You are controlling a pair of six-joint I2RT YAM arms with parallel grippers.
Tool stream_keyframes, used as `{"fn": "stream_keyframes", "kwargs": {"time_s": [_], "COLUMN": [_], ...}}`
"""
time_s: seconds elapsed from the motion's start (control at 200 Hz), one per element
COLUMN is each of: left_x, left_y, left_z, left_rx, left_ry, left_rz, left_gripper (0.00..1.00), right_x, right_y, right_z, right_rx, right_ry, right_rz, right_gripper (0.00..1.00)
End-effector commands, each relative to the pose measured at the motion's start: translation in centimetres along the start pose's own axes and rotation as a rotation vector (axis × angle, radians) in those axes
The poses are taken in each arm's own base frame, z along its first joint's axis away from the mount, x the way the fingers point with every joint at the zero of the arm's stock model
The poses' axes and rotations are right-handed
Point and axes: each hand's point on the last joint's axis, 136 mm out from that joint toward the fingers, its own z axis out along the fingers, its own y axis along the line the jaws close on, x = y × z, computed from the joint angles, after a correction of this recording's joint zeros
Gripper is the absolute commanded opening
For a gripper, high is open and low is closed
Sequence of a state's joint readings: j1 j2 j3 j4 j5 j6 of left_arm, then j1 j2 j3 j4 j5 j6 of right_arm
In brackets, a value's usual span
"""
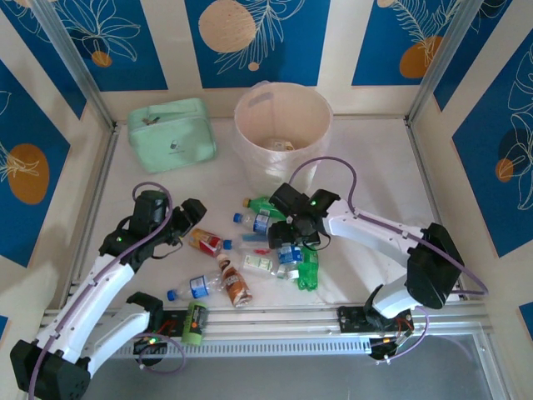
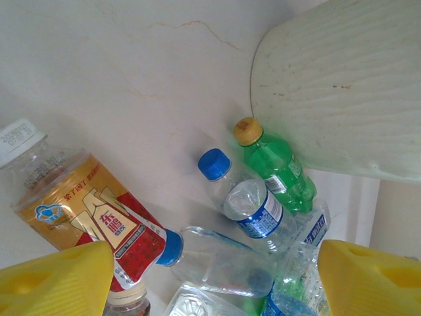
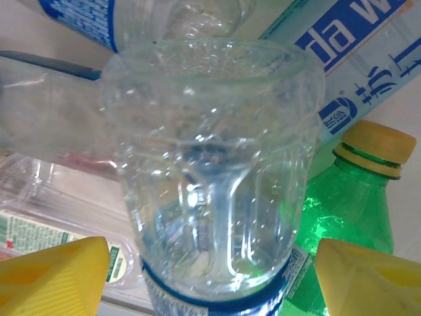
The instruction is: Put the plastic bottles in the bin
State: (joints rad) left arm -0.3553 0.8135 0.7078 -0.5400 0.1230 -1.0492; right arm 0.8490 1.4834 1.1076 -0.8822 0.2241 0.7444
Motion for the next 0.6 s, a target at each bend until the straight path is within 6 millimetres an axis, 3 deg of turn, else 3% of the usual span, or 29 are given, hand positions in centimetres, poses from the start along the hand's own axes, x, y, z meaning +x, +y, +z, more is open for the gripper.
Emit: {"fn": "stream_keyframes", "kwargs": {"time_s": [0.0, 0.355, 0.595], "left_x": [-0.5, -0.5, -0.6], "left_y": [-0.7, -0.9, -1.1], "left_z": [-0.2, -0.3, -0.3], "left_rx": [0.026, 0.038, 0.046], "left_ry": [-0.01, -0.008, -0.009], "left_rz": [0.0, -0.005, -0.005], "left_gripper": [0.8, 0.8, 0.8], "right_x": [0.4, 0.4, 0.2], "right_y": [0.0, 0.3, 0.4], "right_z": [0.8, 2.2, 2.5], "right_rx": [-0.01, 0.002, 0.004], "right_ry": [0.036, 0.084, 0.096], "right_rz": [0.01, 0.001, -0.002], "right_gripper": [0.82, 0.8, 0.71]}}
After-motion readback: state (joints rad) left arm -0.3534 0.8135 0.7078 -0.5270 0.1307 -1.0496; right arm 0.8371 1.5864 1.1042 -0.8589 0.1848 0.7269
